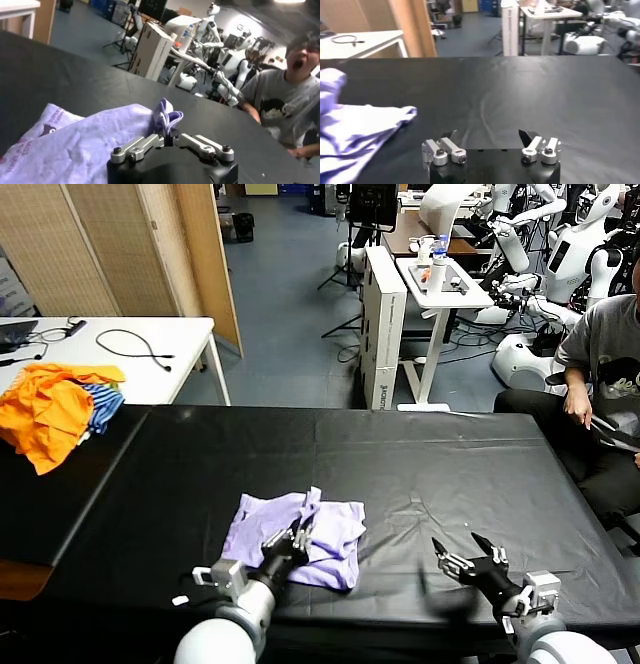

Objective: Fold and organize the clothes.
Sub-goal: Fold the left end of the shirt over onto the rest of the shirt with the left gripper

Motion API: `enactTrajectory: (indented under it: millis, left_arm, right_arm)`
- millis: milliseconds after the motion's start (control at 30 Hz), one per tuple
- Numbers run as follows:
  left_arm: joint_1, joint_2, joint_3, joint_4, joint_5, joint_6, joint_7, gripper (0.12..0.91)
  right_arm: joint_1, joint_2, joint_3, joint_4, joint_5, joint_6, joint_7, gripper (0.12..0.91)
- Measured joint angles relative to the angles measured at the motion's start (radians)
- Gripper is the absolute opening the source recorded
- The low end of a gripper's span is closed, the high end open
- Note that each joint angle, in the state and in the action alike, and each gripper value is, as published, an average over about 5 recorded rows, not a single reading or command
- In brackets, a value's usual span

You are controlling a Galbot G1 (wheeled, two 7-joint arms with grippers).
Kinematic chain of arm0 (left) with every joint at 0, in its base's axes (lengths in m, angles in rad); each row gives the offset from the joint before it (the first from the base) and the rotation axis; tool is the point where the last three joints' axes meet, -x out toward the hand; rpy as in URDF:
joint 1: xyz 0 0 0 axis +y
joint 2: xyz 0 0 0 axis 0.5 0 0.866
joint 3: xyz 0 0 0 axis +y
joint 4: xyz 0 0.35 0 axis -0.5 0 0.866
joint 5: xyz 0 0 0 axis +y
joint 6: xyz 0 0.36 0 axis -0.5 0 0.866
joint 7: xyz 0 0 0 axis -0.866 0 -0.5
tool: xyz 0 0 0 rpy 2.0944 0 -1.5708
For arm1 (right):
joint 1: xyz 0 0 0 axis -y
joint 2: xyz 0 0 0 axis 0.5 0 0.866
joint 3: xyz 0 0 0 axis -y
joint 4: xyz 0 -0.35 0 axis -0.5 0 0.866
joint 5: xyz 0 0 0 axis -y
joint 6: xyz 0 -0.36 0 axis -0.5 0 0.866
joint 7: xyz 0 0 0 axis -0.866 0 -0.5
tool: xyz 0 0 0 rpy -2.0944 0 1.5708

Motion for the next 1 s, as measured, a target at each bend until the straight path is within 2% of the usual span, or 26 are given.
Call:
enactTrajectory:
  millis: [167, 267, 367, 600, 933, 1000]
  left_arm:
    - [-0.008, 0.001, -0.013, -0.024, -0.054, 0.007, 0.002, 0.754]
    - [-0.026, 0.017, -0.046, -0.041, -0.061, -0.007, 0.004, 0.876]
    - [-0.045, 0.045, -0.098, -0.047, -0.048, -0.028, 0.005, 0.904]
    - [-0.036, 0.115, -0.234, -0.042, 0.013, -0.05, 0.005, 0.907]
    - [0.039, 0.084, -0.288, -0.048, 0.11, -0.071, 0.008, 0.907]
    - [0.048, 0.077, -0.294, -0.049, 0.115, -0.072, 0.008, 0.907]
  right_arm:
    - [0.024, -0.025, -0.042, 0.004, 0.039, 0.0, 0.003, 0.907]
    - [0.047, -0.039, -0.08, 0.006, 0.056, -0.003, 0.007, 0.907]
    - [0.082, -0.048, -0.137, 0.003, 0.066, -0.006, 0.012, 0.907]
    - [0.197, -0.048, -0.307, -0.04, 0.089, -0.019, 0.036, 0.907]
    - [0.347, -0.039, -0.475, -0.129, 0.089, -0.02, 0.042, 0.898]
    - [0.367, -0.038, -0.496, -0.146, 0.089, -0.02, 0.041, 0.85]
